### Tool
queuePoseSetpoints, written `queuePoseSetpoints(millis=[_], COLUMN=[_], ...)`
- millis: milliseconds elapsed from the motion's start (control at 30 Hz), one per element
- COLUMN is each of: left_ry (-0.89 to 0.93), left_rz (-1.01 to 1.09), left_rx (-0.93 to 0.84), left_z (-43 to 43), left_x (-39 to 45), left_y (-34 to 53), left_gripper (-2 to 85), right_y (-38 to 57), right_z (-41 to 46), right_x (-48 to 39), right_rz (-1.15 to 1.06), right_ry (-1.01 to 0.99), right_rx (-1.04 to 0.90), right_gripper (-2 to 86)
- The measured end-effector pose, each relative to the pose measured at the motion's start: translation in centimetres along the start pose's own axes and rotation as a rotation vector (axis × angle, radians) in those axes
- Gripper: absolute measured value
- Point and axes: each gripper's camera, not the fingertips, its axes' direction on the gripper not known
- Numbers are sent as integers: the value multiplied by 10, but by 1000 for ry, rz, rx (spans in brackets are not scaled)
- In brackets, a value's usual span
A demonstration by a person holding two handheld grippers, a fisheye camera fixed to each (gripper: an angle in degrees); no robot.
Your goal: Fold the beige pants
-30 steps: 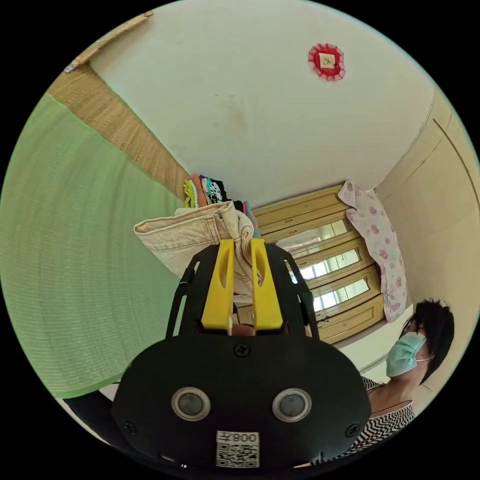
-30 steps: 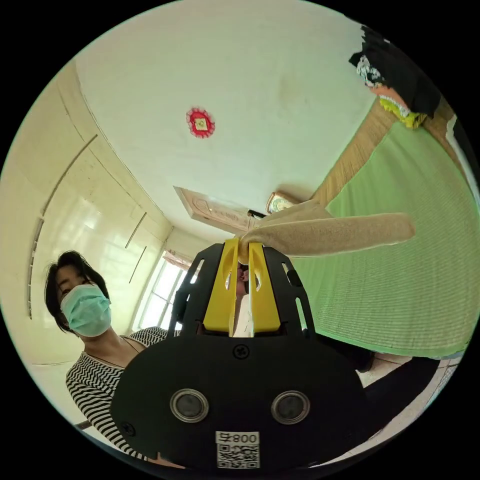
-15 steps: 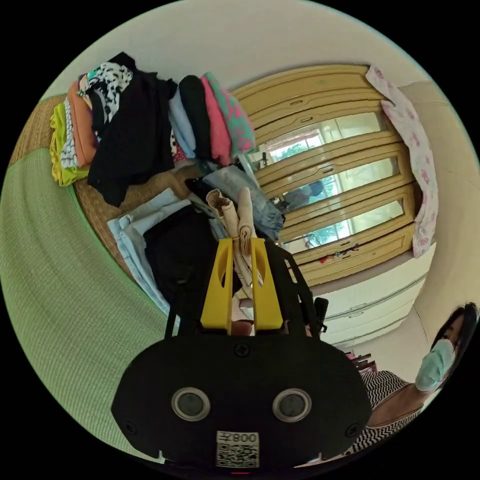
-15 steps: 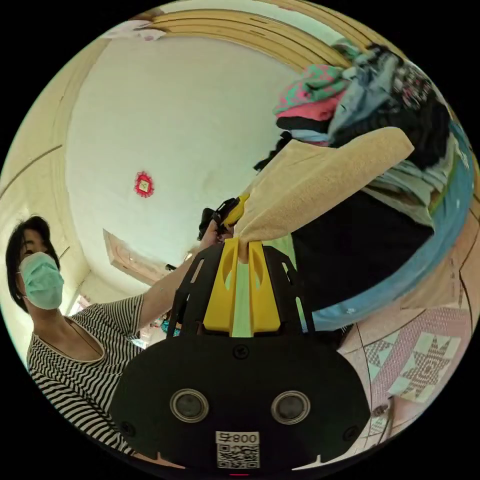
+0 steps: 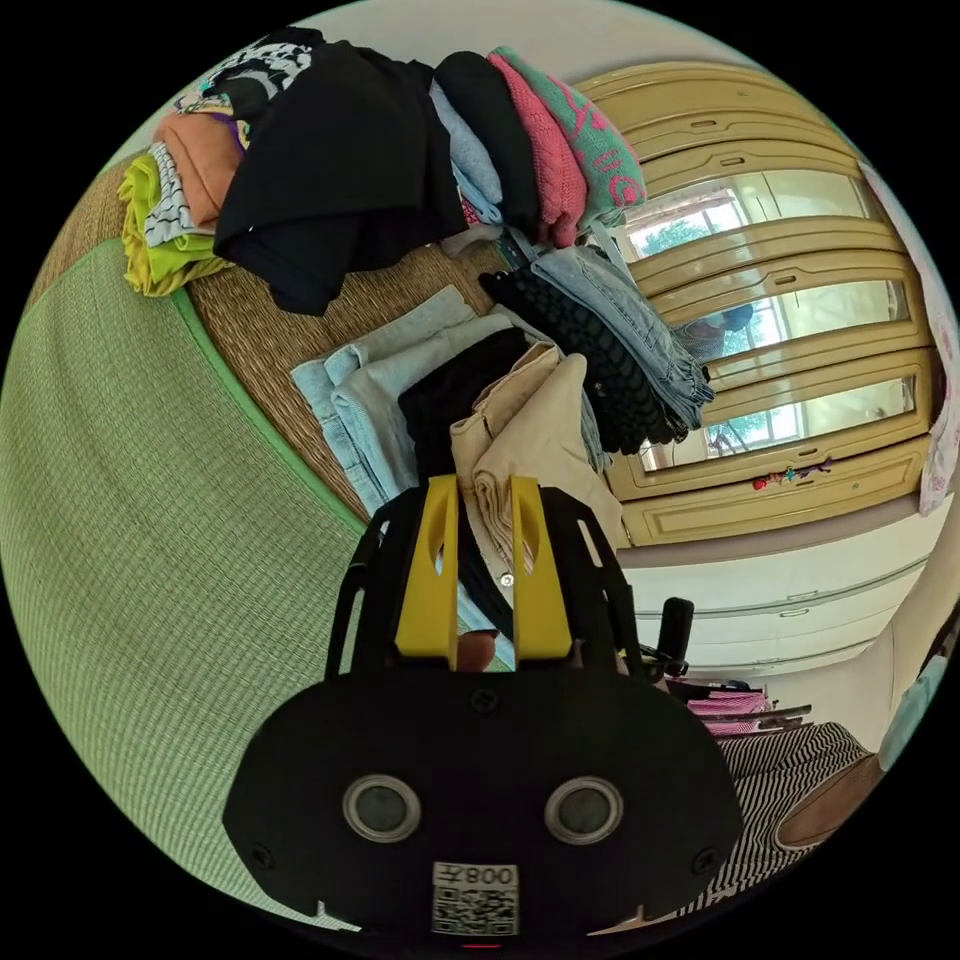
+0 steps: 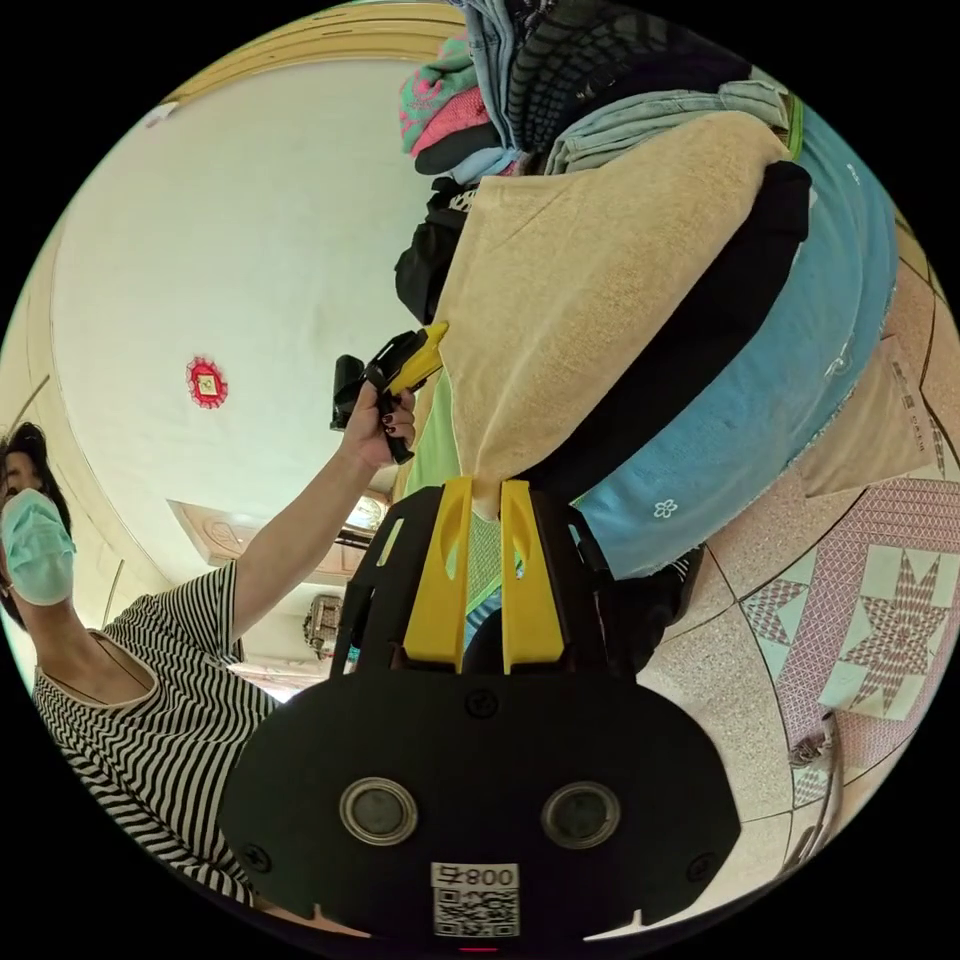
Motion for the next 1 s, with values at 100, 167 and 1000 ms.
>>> queuePoseSetpoints(millis=[100, 167, 1000], left_ry=[-57, -122, -541], left_rz=[2, 2, 333], left_rx=[73, 149, 79], left_z=[19, 24, 289], left_x=[-22, -30, -117], left_y=[19, 33, 104], left_gripper=[80, 65, 2], right_y=[18, 28, -44], right_z=[-20, -44, -6], right_x=[2, -9, -164], right_rz=[31, 12, -515], right_ry=[4, 55, 797], right_rx=[22, 71, 217], right_gripper=[13, 6, 1])
